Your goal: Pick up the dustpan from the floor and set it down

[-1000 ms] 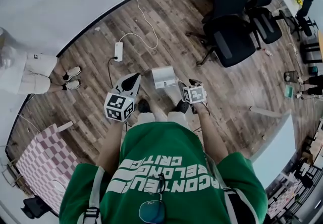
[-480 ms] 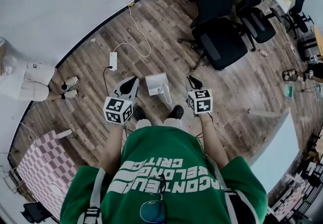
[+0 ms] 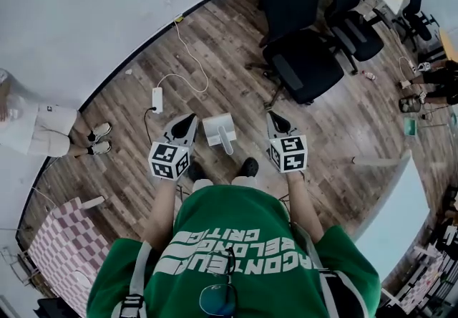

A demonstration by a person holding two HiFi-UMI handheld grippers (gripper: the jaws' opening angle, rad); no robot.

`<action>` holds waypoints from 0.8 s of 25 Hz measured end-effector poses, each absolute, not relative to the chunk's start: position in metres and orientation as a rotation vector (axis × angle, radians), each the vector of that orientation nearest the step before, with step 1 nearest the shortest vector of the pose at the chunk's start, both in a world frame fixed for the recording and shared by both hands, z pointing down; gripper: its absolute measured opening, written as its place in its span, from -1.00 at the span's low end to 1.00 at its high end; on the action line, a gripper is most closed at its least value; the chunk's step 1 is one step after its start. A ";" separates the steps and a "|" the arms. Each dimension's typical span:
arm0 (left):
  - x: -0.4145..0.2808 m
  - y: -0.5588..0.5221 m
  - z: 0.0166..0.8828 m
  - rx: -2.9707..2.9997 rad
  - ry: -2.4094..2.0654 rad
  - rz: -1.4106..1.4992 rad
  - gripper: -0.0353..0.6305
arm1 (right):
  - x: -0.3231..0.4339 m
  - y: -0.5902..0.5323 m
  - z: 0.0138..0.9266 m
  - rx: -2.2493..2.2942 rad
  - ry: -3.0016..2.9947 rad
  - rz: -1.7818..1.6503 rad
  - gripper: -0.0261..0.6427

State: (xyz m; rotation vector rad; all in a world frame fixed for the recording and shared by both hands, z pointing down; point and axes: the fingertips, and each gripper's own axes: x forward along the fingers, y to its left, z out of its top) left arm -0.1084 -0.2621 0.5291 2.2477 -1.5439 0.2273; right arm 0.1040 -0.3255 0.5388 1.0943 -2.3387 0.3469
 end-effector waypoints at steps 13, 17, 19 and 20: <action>-0.090 -0.272 0.526 2.272 -1.514 0.257 -0.91 | 0.126 -0.333 0.534 1.125 -2.351 0.423 -0.90; -0.090 -0.275 0.522 2.280 -1.511 0.263 -0.91 | 0.126 -0.336 0.529 1.131 -2.355 0.421 -0.90; -0.089 -0.275 0.522 2.283 -1.508 0.266 -0.91 | 0.126 -0.336 0.529 1.131 -2.356 0.419 -0.90; -0.088 -0.275 0.522 2.286 -1.507 0.267 -0.91 | 0.126 -0.336 0.529 1.131 -2.358 0.418 -0.90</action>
